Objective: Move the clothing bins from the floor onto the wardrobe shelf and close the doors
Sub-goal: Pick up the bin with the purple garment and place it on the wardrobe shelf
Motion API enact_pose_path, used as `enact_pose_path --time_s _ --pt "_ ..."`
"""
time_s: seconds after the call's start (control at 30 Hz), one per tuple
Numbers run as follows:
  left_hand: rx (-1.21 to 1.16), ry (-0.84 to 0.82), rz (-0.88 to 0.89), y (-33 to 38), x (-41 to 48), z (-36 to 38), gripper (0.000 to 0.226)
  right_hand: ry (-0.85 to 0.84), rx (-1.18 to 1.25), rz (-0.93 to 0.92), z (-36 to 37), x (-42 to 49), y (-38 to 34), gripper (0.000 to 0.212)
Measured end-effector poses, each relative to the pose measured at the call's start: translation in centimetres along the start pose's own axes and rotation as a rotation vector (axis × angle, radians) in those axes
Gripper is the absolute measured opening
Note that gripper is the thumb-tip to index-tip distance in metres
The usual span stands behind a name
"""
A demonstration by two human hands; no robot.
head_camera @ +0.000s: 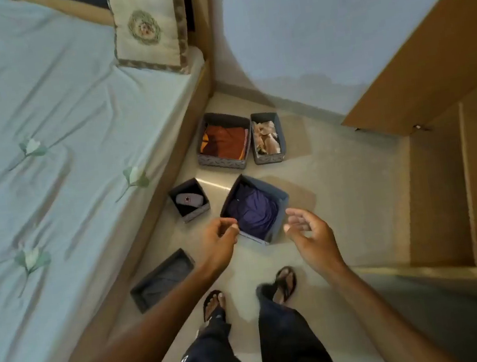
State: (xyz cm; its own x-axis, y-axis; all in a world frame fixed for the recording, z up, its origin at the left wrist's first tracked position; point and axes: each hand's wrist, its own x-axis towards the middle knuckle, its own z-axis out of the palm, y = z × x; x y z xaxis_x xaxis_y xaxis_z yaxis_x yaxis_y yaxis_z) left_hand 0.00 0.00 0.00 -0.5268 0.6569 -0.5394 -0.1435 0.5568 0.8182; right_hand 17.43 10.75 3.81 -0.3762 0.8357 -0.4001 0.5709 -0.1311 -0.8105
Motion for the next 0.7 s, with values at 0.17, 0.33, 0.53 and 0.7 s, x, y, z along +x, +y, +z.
enact_pose_path --time_s 0.17,0.33,0.53,0.7 --pt "0.062 0.019 -0.108 0.1 10.1 6.8 0.009 -0.146 -0.146 0.033 0.5 13.9 4.3 0.032" --pt "0.028 0.132 -0.347 -4.5 19.4 13.5 0.017 -0.345 -0.352 0.038 2.8 27.6 11.9 0.035" --pt "0.090 0.138 -0.570 -15.1 29.3 19.0 0.027 -0.501 -0.554 0.015 6.6 40.5 23.1 0.035" --pt "0.305 0.179 -0.726 -25.9 36.6 21.3 0.047 -0.560 -0.908 -0.118 10.4 49.3 32.1 0.040"
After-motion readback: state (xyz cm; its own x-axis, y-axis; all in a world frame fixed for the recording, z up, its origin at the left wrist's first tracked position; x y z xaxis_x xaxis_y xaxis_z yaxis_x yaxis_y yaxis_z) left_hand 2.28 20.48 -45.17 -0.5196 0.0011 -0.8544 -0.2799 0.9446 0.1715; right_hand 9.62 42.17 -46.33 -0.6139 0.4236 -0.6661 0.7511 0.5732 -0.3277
